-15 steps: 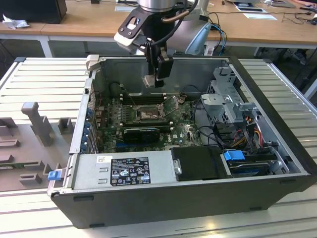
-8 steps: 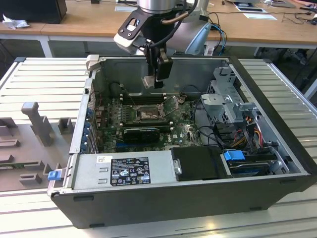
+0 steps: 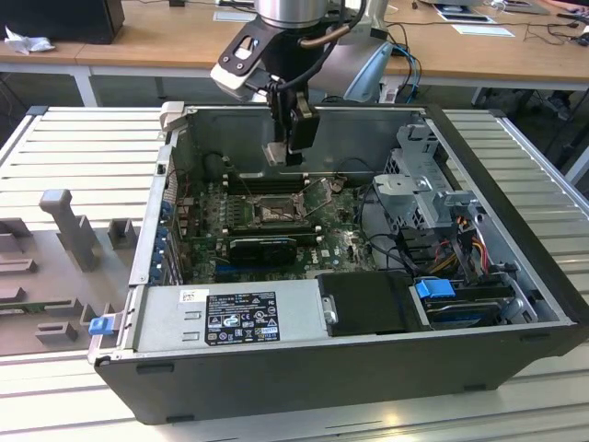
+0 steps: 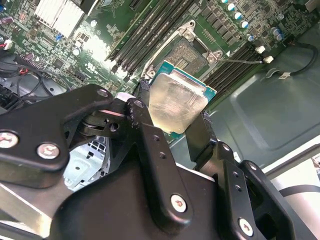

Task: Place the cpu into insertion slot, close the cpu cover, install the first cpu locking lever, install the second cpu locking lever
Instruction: 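Place the cpu into insertion slot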

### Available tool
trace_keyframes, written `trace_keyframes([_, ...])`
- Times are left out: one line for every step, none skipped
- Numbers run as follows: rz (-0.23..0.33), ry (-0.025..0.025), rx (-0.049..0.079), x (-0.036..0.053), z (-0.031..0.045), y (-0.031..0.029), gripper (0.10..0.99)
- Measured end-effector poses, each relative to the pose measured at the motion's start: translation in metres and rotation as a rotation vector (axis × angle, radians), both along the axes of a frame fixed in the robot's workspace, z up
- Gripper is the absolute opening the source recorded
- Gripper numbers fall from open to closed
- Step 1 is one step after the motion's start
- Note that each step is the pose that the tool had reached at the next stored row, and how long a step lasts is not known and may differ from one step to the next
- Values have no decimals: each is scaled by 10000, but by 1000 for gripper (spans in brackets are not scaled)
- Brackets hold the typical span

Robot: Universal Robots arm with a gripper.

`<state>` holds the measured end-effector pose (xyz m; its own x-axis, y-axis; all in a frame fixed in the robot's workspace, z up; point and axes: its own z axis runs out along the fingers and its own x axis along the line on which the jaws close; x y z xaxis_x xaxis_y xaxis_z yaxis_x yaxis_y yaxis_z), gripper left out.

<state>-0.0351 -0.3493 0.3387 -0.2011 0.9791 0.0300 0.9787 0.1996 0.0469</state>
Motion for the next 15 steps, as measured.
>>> trace_keyframes([-11, 6, 0, 0, -3, 0, 533])
trace_keyframes([-25, 13, 0, 0, -7, 0, 533])
trace_keyframes([-37, 20, 1, 0, -10, 0, 533])
trace_keyframes([-52, 29, 0, 0, -14, 0, 533])
trace_keyframes([-63, 36, 0, 0, -17, 0, 533])
trace_keyframes([-81, 45, 0, 0, -22, 0, 533])
trace_keyframes([-103, 57, 0, 0, -28, 0, 533])
trace_keyframes([-116, 62, 0, 0, -31, 0, 533])
trace_keyframes([-131, 69, 0, 0, -35, 0, 533])
trace_keyframes([-158, 81, 1, 0, -41, 0, 533])
trace_keyframes([-169, 86, 0, 0, -44, 0, 533])
trace_keyframes([-180, 91, 0, 0, -47, 0, 533])
trace_keyframes([-192, 96, -1, 0, -49, 0, 533])
trace_keyframes([-205, 102, 0, 0, -52, 0, 533])
trace_keyframes([-229, 112, 0, 0, -58, 0, 533])
